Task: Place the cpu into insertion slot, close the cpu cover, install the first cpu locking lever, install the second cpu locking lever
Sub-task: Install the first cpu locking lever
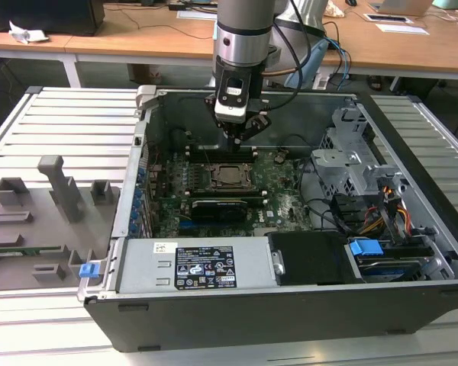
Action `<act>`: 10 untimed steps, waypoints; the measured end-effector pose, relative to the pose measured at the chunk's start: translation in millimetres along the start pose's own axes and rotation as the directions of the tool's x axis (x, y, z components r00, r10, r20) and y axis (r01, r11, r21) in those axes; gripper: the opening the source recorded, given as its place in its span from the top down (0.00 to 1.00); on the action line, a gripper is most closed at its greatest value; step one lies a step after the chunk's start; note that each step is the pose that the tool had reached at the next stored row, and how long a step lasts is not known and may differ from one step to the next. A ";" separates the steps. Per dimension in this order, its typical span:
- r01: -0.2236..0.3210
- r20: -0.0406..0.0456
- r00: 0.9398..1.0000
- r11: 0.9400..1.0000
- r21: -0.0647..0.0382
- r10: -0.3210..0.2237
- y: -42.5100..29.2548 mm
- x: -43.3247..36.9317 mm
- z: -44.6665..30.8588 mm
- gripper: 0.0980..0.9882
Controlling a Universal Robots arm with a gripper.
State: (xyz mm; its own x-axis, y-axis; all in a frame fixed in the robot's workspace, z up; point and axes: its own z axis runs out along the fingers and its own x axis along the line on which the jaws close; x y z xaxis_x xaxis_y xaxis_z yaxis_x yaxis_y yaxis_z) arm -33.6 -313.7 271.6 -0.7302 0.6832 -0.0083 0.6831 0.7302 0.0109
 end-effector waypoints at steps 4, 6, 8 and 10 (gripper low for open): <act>0.016 0.000 1.000 1.000 0.000 -0.016 0.0 0.0 0.0 0.99; 0.024 0.000 1.000 1.000 0.000 -0.024 0.0 0.0 0.0 0.99; 0.032 0.000 0.999 0.999 0.000 -0.032 0.0 0.0 0.0 0.99; 0.043 0.000 0.999 0.999 0.000 -0.043 0.0 0.0 0.0 0.99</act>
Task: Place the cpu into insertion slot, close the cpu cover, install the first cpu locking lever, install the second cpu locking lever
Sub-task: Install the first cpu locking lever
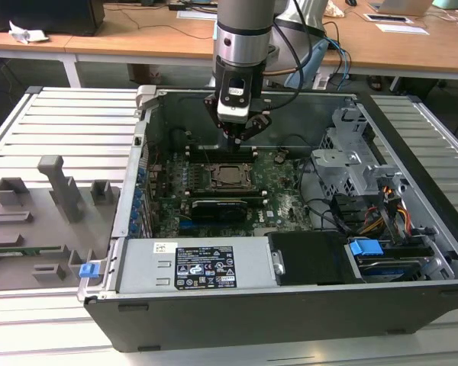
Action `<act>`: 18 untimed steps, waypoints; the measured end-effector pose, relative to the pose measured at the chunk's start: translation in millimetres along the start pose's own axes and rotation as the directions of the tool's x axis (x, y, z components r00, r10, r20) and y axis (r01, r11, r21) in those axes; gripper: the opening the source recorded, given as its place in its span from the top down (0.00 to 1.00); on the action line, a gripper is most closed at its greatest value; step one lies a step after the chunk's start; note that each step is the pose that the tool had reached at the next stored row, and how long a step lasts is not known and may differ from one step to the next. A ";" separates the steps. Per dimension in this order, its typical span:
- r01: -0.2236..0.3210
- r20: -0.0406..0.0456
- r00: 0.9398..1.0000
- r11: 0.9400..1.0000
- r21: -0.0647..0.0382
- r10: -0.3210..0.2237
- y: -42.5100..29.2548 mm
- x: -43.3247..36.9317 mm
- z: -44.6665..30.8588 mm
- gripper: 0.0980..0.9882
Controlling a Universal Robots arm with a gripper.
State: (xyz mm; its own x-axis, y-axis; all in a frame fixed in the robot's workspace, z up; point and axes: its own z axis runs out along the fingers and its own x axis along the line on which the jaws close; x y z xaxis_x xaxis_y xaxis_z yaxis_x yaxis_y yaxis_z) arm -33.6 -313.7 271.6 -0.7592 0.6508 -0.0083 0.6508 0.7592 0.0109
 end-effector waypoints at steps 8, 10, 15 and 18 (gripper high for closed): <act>0.062 -0.001 0.998 0.998 -0.001 -0.062 0.0 0.0 0.0 0.99; 0.075 -0.001 0.997 0.997 -0.001 -0.075 0.0 0.0 0.0 0.99; 0.118 -0.001 0.993 0.993 -0.001 -0.118 0.0 0.0 0.0 0.99; 0.138 -0.001 0.990 0.990 -0.001 -0.138 0.0 0.0 0.0 0.99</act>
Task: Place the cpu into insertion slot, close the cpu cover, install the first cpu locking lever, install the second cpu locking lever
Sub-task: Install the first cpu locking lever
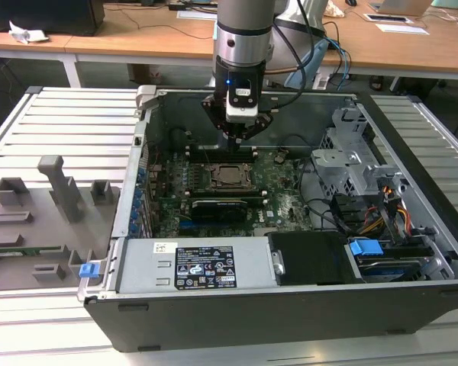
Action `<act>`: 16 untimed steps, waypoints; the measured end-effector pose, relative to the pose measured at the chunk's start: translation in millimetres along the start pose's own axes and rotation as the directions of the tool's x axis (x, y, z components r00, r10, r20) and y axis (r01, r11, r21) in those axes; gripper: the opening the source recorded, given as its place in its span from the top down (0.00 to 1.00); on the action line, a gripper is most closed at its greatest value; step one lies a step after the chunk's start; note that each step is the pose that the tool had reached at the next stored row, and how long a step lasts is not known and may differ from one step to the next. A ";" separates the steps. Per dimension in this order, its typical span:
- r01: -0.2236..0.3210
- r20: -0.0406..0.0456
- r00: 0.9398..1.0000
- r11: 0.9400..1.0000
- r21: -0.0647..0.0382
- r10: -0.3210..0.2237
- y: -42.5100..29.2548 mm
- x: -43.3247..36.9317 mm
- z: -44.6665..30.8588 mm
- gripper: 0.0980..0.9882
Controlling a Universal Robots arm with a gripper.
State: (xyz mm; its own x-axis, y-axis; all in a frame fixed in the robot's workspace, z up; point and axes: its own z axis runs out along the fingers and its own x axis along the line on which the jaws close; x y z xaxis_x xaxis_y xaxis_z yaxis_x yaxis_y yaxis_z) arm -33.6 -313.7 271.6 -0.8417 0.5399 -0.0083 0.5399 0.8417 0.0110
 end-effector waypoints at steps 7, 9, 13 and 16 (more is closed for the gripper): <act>0.037 0.000 0.999 0.999 0.000 -0.037 0.0 0.0 0.0 0.99; 0.047 0.000 0.999 0.999 0.000 -0.047 0.0 0.0 0.0 0.99; 0.072 -0.001 0.997 0.997 -0.001 -0.072 0.0 0.0 0.0 0.99; 0.089 -0.001 0.996 0.996 -0.001 -0.089 0.0 0.0 0.0 0.99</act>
State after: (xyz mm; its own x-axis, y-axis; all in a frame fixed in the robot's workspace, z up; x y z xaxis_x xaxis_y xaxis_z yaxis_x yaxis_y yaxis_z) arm -33.6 -313.7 271.6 -0.8865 0.4626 -0.0083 0.4625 0.8866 0.0110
